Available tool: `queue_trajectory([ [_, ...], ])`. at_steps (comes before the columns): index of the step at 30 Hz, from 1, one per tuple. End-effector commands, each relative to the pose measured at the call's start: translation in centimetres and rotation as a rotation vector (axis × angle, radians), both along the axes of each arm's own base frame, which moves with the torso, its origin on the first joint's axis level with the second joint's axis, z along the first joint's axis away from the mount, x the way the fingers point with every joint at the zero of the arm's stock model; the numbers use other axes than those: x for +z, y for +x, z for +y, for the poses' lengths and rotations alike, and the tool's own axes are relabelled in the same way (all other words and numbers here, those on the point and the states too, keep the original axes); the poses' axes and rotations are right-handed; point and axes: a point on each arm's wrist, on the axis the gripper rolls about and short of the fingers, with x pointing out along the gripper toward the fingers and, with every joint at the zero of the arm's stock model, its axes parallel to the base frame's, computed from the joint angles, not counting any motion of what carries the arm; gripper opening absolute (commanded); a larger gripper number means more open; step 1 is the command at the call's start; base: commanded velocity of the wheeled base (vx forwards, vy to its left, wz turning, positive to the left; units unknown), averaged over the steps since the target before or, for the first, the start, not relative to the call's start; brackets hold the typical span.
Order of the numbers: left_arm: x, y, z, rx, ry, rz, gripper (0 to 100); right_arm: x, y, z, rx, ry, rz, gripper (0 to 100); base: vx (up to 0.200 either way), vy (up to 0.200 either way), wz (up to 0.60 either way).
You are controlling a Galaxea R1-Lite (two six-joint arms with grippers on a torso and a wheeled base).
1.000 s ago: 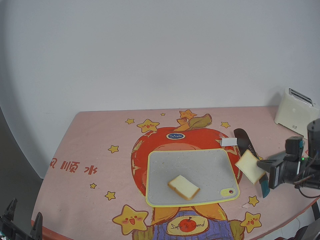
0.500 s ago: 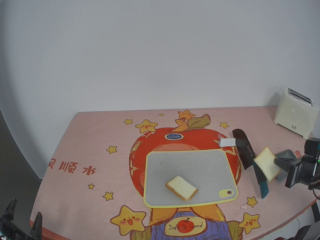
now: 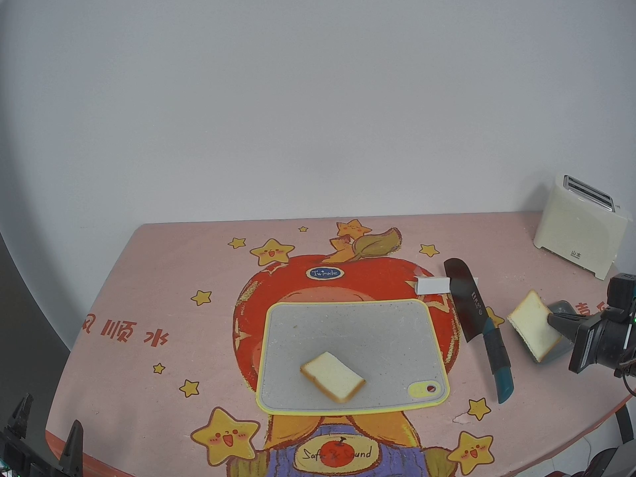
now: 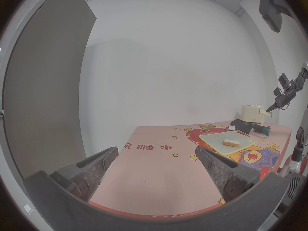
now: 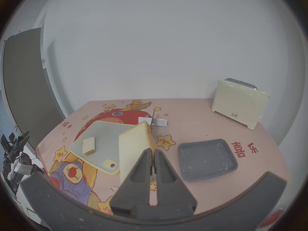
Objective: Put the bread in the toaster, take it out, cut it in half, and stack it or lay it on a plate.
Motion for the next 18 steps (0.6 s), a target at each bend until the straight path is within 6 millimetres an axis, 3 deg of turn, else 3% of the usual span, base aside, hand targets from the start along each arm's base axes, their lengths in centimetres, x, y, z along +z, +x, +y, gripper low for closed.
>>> queue_trajectory([
  [1,-0.5,0.0,0.0,0.004,-0.001,0.005,100,-0.1,0.1,0.0,-0.001,-0.003,0.005,0,0.000,-0.200,0.00],
  [4,-0.5,0.0,0.0,0.006,-0.001,0.005,100,-0.2,0.2,-0.2,-0.024,-0.008,0.011,0,0.000,0.000,0.00],
  [10,-0.5,0.0,0.0,0.006,-0.001,0.005,100,-0.5,0.8,-0.7,-0.074,-0.018,0.029,0,0.000,-0.200,0.00],
  [13,-0.5,0.0,0.0,0.006,-0.001,0.005,100,-1.1,1.4,-1.0,-0.111,-0.033,0.058,0,0.000,0.000,0.00],
  [16,-0.5,0.0,0.0,0.006,-0.001,0.005,100,-1.8,1.9,-1.3,-0.136,-0.052,0.094,0,0.000,-0.200,0.00],
  [18,-0.5,0.0,0.0,0.006,-0.003,0.006,100,-2.0,2.0,-1.5,-0.139,-0.067,0.101,0,0.000,0.000,0.00],
])
